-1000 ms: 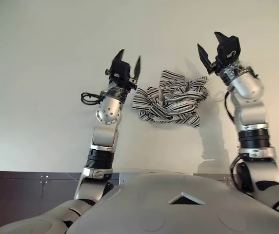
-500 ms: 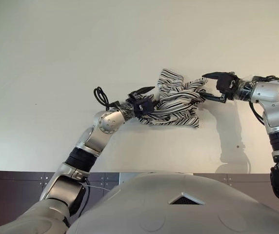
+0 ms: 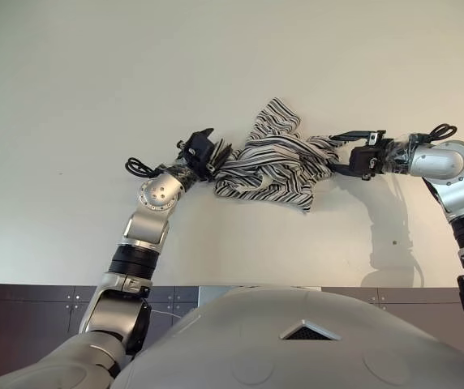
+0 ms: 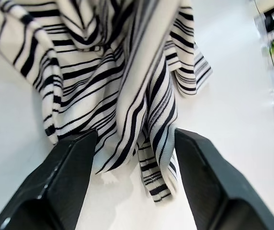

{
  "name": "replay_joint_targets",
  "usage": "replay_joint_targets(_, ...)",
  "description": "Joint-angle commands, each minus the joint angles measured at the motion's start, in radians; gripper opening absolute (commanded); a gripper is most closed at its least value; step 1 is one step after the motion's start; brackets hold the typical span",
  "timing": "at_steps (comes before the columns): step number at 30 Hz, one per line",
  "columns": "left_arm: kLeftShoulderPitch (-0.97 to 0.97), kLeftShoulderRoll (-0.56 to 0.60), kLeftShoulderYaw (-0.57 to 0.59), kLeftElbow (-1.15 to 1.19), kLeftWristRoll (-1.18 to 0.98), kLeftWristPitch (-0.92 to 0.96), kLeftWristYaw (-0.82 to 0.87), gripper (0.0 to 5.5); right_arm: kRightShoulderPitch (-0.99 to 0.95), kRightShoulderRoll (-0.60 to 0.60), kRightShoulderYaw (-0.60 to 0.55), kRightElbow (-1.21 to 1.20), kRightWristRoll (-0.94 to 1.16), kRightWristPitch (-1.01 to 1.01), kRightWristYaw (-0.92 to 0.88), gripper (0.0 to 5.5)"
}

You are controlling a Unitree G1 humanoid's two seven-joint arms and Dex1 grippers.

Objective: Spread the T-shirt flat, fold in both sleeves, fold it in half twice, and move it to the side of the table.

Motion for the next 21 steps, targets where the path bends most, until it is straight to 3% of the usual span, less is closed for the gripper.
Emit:
replay_joint_targets(1,0.029,0.080,-0.006,0.172,0.149,0.095,0.093,2.65,0.016,-0.113,0.026,-0.011,-0.084,-0.041,0.027,2.86)
replay_joint_targets(5,0.044,0.152,-0.059,0.284,0.296,0.031,0.189,2.65,-0.017,-0.199,-0.004,-0.021,-0.023,-0.091,0.071,2.86)
replay_joint_targets(12,0.037,0.172,-0.019,0.277,0.286,0.025,0.228,2.65,-0.102,-0.149,-0.061,0.004,0.073,-0.108,0.030,2.86)
replay_joint_targets(17,0.057,0.174,-0.008,0.096,0.209,-0.025,0.117,2.65,0.019,-0.100,-0.043,-0.345,0.417,0.208,0.173,2.86)
replay_joint_targets(21,0.152,0.191,-0.061,-0.046,0.189,0.013,0.000,2.65,0.184,-0.087,0.008,-0.452,0.409,0.274,0.185,2.86)
